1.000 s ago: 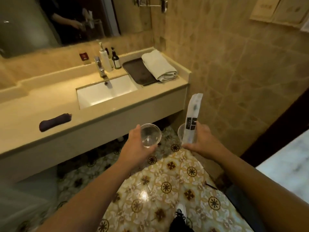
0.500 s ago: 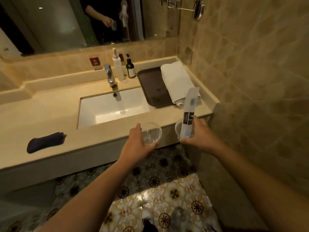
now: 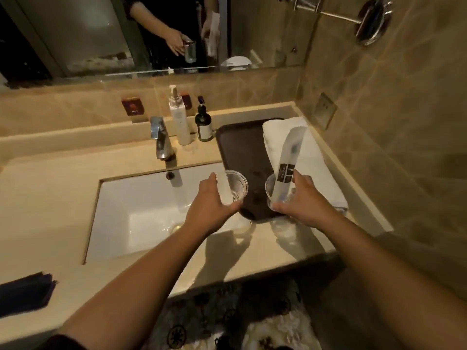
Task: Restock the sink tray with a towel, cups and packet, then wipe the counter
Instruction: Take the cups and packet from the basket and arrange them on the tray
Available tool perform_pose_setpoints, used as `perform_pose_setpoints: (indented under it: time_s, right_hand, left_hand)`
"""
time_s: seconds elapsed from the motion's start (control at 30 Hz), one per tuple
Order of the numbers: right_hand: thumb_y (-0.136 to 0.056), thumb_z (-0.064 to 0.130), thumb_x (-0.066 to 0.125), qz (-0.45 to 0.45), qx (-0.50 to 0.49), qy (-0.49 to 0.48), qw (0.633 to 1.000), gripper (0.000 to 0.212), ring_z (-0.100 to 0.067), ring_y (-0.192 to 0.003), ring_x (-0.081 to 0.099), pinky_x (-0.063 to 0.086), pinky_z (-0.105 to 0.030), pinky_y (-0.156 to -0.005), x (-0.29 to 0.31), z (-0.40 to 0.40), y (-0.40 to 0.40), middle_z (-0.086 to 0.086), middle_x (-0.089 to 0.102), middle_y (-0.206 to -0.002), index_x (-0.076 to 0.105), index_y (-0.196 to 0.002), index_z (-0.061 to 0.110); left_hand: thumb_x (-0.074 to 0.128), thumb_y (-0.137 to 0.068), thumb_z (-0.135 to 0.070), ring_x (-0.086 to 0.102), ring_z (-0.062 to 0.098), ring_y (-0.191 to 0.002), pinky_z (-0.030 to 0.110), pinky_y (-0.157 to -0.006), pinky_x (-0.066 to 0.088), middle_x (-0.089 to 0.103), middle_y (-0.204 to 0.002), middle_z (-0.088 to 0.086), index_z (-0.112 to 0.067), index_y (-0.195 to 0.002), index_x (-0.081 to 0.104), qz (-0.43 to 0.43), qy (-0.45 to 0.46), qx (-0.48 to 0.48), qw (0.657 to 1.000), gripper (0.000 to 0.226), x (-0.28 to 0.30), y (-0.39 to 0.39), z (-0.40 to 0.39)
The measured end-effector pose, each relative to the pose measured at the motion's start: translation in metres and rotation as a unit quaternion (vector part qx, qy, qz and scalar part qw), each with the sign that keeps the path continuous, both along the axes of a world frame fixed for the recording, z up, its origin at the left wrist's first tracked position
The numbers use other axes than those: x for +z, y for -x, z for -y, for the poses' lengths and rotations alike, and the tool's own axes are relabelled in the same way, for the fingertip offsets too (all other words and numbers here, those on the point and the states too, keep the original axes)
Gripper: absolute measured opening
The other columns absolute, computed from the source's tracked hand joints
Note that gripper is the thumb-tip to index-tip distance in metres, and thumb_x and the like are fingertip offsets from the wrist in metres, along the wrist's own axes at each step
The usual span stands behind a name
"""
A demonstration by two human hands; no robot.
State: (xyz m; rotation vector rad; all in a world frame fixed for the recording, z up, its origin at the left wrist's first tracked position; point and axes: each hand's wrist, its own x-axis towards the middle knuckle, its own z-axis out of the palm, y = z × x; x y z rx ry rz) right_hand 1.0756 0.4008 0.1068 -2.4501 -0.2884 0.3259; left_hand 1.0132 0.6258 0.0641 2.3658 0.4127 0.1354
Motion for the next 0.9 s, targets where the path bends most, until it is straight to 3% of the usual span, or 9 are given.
perform_pose_setpoints:
  time_s: [0.2, 0.37, 0.43, 0.57, 0.67, 0.77, 0.9]
  right_hand:
    - [-0.072, 0.044, 0.080, 0.009, 0.037, -0.028, 0.999, 0.085, -0.019, -0.120, 0.047, 0.043, -0.031, -0.089, -0.008, -0.039, -0.116, 0.000, 0.032, -0.141, 0.027, -0.137, 0.033]
    - [-0.071, 0.046, 0.079, 0.013, 0.079, -0.010, 0.997, 0.084, -0.019, -0.117, 0.049, 0.042, -0.028, -0.084, -0.037, -0.061, -0.216, 0.000, 0.033, -0.139, 0.028, -0.137, 0.032]
    - [-0.070, 0.049, 0.079, 0.008, 0.098, 0.008, 0.995, 0.085, -0.019, -0.118, 0.049, 0.042, -0.028, -0.084, -0.051, -0.069, -0.250, 0.000, 0.035, -0.138, 0.028, -0.136, 0.033]
    - [-0.065, 0.063, 0.072, 0.056, 0.126, 0.069, 0.988, 0.090, -0.022, -0.121, 0.046, 0.042, -0.039, -0.095, -0.081, -0.083, -0.300, -0.002, 0.044, -0.135, 0.027, -0.136, 0.030]
    - [-0.067, 0.069, 0.066, 0.096, 0.152, 0.130, 0.975, 0.099, -0.029, -0.135, 0.034, 0.026, -0.050, -0.110, -0.099, -0.092, -0.328, -0.007, 0.039, -0.146, 0.024, -0.143, 0.023]
    - [-0.072, 0.073, 0.058, 0.103, 0.164, 0.170, 0.966, 0.103, -0.029, -0.145, 0.014, 0.005, -0.052, -0.115, -0.109, -0.097, -0.342, -0.009, 0.026, -0.156, 0.016, -0.149, 0.019]
    - [-0.074, 0.075, 0.053, 0.100, 0.166, 0.166, 0.967, 0.102, -0.028, -0.147, 0.007, 0.000, -0.054, -0.114, -0.109, -0.101, -0.347, -0.007, 0.023, -0.158, 0.014, -0.151, 0.019]
  left_hand:
    - [0.071, -0.068, -0.066, 0.046, 0.026, -0.130, 0.038, -0.094, 0.047, 0.032, -0.153, 0.004, -0.028, -0.150, 0.018, -0.003, 0.020, 0.023, 1.000, 0.104, -0.013, -0.108, -0.032]
    - [0.072, -0.067, -0.064, 0.053, 0.021, -0.120, 0.030, -0.081, 0.046, 0.042, -0.142, 0.002, -0.033, -0.140, 0.025, 0.001, 0.034, 0.055, 0.998, 0.093, -0.034, -0.189, -0.047]
    - [0.073, -0.065, -0.064, 0.052, 0.019, -0.120, 0.028, -0.085, 0.045, 0.044, -0.140, 0.000, -0.035, -0.137, 0.028, -0.006, 0.049, 0.059, 0.997, 0.090, -0.043, -0.216, -0.049]
    - [0.072, -0.066, -0.064, 0.049, 0.020, -0.126, 0.039, -0.101, 0.047, 0.043, -0.144, 0.002, -0.028, -0.144, 0.030, -0.026, 0.050, 0.056, 0.997, 0.095, -0.062, -0.259, -0.056]
    - [0.073, -0.069, -0.062, 0.045, 0.022, -0.131, 0.031, -0.100, 0.039, 0.037, -0.150, 0.004, -0.025, -0.150, 0.021, -0.041, 0.041, 0.066, 0.996, 0.104, -0.072, -0.278, -0.063]
    - [0.073, -0.070, -0.061, 0.046, 0.022, -0.130, 0.033, -0.100, 0.042, 0.036, -0.150, 0.004, -0.025, -0.151, 0.019, -0.051, 0.035, 0.061, 0.996, 0.104, -0.080, -0.285, -0.066]
    - [0.074, -0.072, -0.058, 0.042, 0.024, -0.134, 0.035, -0.102, 0.041, 0.033, -0.154, 0.004, -0.024, -0.153, 0.017, -0.053, 0.033, 0.068, 0.996, 0.105, -0.083, -0.292, -0.067]
